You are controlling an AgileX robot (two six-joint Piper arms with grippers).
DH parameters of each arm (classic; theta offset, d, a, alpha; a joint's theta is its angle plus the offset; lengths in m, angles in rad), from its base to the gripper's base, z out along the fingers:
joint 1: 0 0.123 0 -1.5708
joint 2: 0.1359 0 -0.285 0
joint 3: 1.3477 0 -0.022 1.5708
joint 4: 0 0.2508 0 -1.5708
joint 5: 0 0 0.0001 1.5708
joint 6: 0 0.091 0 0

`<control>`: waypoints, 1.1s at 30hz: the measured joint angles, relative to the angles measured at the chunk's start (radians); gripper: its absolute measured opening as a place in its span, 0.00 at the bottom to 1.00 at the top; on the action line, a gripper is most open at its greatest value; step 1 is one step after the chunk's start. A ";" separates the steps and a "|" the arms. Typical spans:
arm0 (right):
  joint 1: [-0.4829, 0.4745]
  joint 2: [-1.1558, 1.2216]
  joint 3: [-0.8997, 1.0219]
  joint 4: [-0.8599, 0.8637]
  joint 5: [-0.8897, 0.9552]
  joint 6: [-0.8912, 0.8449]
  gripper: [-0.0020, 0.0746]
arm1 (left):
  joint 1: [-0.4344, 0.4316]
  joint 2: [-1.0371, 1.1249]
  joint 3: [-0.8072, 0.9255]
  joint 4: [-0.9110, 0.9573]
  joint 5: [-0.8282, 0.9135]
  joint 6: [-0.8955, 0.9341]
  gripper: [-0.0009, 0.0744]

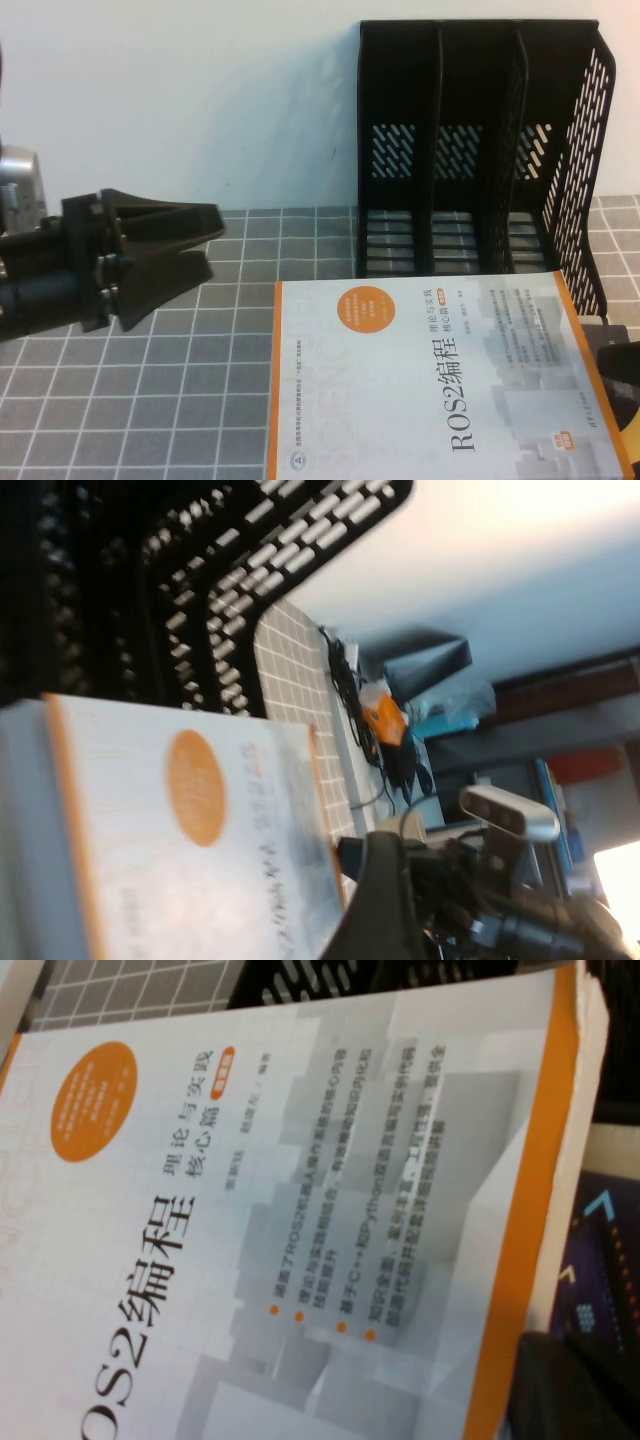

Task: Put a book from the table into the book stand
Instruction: Push book with right arm, then pick up the book with your left arm

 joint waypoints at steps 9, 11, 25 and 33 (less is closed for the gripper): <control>0.099 0.000 -0.002 0.005 -0.068 -0.007 0.02 | 0.073 0.174 0.000 0.144 0.024 0.043 0.77; 0.111 0.000 -0.002 0.005 -0.086 -0.008 0.02 | 0.059 0.210 0.000 0.144 0.026 0.056 0.77; 0.118 0.000 -0.002 0.007 -0.098 -0.019 0.02 | -0.001 0.394 -0.001 0.144 0.023 0.090 0.77; 0.118 0.000 -0.002 0.017 -0.103 -0.029 0.02 | -0.116 0.420 -0.001 0.060 0.023 0.127 0.77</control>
